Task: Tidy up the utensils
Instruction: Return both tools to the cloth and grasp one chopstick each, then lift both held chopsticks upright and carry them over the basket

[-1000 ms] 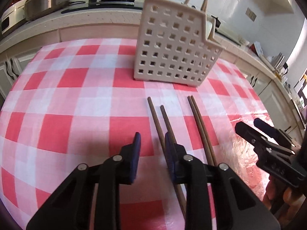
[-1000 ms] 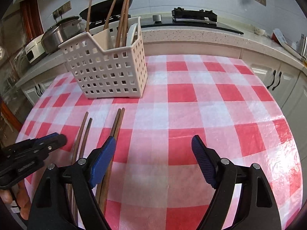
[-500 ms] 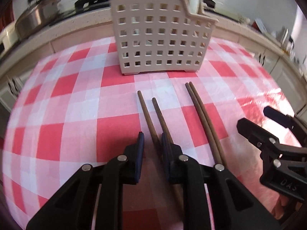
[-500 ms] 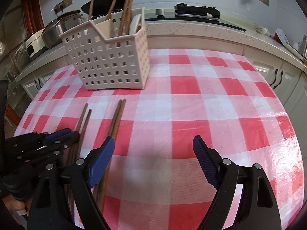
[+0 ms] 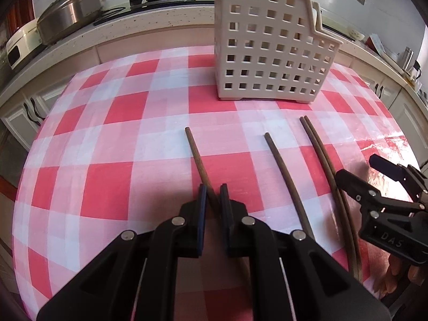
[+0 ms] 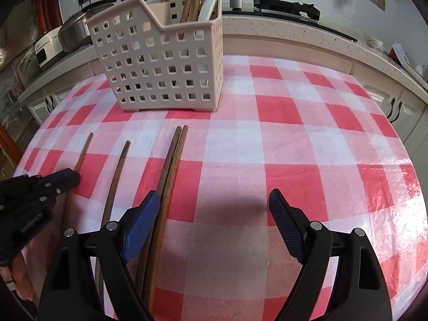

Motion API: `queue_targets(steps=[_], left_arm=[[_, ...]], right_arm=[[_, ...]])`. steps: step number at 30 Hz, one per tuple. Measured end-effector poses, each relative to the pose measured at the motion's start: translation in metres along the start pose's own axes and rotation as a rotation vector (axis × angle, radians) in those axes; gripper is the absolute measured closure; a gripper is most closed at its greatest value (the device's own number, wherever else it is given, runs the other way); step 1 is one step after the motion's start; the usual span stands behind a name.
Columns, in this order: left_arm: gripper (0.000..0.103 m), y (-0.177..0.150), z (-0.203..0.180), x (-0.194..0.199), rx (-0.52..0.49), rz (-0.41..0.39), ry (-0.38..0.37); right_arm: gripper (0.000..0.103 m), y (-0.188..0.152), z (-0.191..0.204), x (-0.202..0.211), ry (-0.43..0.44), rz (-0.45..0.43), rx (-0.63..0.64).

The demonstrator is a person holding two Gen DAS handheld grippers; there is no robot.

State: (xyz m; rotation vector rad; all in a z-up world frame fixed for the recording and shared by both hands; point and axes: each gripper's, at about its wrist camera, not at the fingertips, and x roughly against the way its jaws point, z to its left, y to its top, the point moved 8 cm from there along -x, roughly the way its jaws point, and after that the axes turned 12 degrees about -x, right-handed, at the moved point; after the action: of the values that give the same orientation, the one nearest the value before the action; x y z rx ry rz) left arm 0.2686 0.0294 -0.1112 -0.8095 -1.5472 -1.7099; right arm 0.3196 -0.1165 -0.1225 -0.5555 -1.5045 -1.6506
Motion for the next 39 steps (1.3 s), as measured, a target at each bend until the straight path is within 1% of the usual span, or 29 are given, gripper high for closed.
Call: queue_targets(steps=[10, 12, 14, 15, 16, 18, 20, 21, 23, 24, 25, 31, 33, 39], left_arm=[[0.093, -0.002, 0.003, 0.001, 0.007, -0.006, -0.002], [0.093, -0.003, 0.004, 0.001, 0.006, -0.005, 0.002], [0.093, -0.002, 0.004, 0.001, 0.005, -0.002, 0.006], [0.092, -0.002, 0.004, 0.001, 0.002, 0.000, 0.008], [0.090, -0.002, 0.003, 0.001, 0.001, 0.001, 0.005], [0.090, -0.003, 0.002, 0.001, -0.006, 0.006, 0.014], [0.090, -0.002, 0.002, 0.001, -0.011, 0.011, 0.026], [0.090, -0.002, 0.001, 0.001, -0.016, 0.014, 0.034], [0.090, -0.002, -0.001, 0.000, -0.028, 0.016, 0.044], [0.091, -0.001, -0.001, 0.000, -0.034, 0.018, 0.044], [0.093, -0.001, -0.002, 0.000, -0.039, 0.019, 0.042], [0.096, 0.000, -0.001, 0.001, -0.023, 0.019, -0.003], [0.097, 0.001, 0.001, 0.004, -0.014, 0.006, -0.010], [0.097, 0.013, 0.005, 0.026, 0.007, -0.054, -0.040]], right_arm=[[0.025, -0.001, -0.006, -0.004, -0.040, 0.014, 0.026], [0.029, -0.001, -0.007, -0.004, -0.034, 0.014, 0.031], [0.038, 0.000, -0.007, -0.003, -0.034, 0.013, 0.037], [0.040, 0.000, -0.005, -0.003, -0.030, 0.014, 0.043], [0.045, 0.000, -0.003, -0.003, -0.022, 0.015, 0.052], [0.051, 0.000, 0.002, -0.002, -0.012, 0.018, 0.064], [0.064, -0.001, 0.008, -0.001, 0.006, 0.018, 0.084], [0.067, -0.002, 0.011, -0.001, 0.017, 0.018, 0.091], [0.079, -0.003, 0.015, 0.000, 0.031, 0.014, 0.097], [0.082, -0.003, 0.017, 0.000, 0.039, 0.012, 0.099], [0.088, -0.004, 0.018, 0.000, 0.041, 0.009, 0.100], [0.094, -0.001, 0.017, 0.000, 0.060, 0.014, 0.077], [0.094, 0.001, 0.015, 0.002, 0.071, 0.014, 0.062], [0.094, 0.015, 0.013, 0.025, 0.090, -0.031, 0.049]])
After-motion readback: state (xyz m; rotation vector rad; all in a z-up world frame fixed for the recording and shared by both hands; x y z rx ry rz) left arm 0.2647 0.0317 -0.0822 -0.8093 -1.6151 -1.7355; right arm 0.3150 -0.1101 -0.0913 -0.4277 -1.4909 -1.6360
